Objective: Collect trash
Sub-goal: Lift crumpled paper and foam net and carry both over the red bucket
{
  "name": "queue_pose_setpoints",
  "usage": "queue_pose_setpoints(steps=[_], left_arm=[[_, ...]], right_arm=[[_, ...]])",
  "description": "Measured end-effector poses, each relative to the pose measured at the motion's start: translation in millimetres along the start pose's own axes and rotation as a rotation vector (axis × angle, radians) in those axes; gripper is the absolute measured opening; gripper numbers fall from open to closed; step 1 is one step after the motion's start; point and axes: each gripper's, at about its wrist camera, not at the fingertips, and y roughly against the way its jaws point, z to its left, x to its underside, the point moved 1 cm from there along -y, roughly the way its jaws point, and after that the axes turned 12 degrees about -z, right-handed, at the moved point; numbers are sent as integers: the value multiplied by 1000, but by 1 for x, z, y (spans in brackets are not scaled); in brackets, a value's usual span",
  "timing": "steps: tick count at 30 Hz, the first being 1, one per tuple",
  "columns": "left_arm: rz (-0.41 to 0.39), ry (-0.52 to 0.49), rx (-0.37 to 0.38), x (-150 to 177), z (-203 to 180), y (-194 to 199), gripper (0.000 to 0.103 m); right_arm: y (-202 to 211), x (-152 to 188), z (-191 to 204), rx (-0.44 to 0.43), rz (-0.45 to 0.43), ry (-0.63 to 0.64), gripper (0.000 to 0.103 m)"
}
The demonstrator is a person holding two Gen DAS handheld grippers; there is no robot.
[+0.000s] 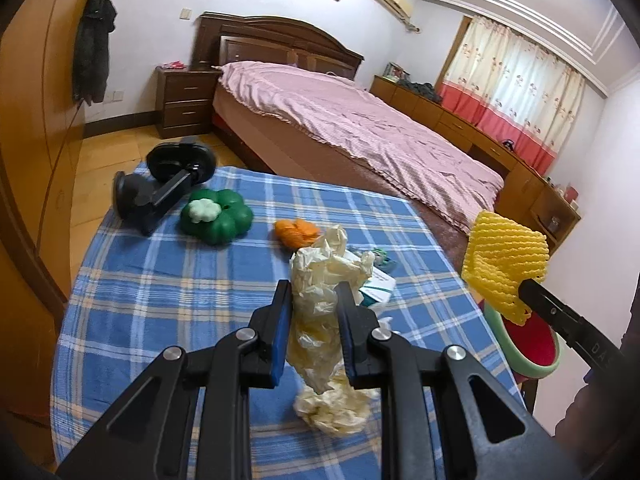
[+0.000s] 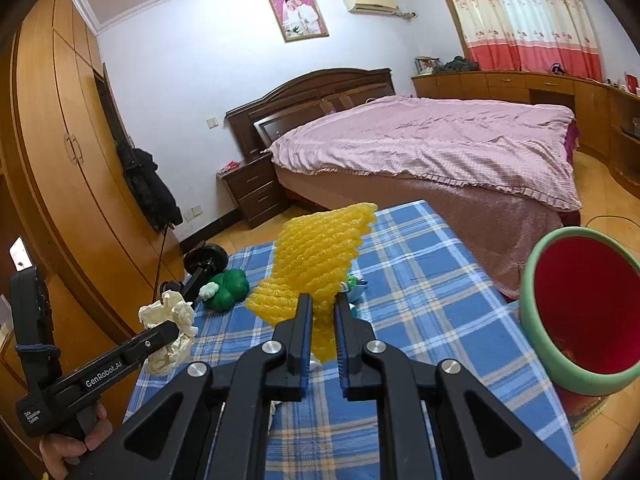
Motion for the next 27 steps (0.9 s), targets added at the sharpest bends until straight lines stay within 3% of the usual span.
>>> queue_pose_setpoints(steps=[16,27], left_arm=[[16,-175,162,3,-94,-7,22],[74,-293,277,15,-177,-37,22]], right_arm=[[50,-8,-70,117,-78,-117,12],[76,-9,-148,239,-123,-228,13]])
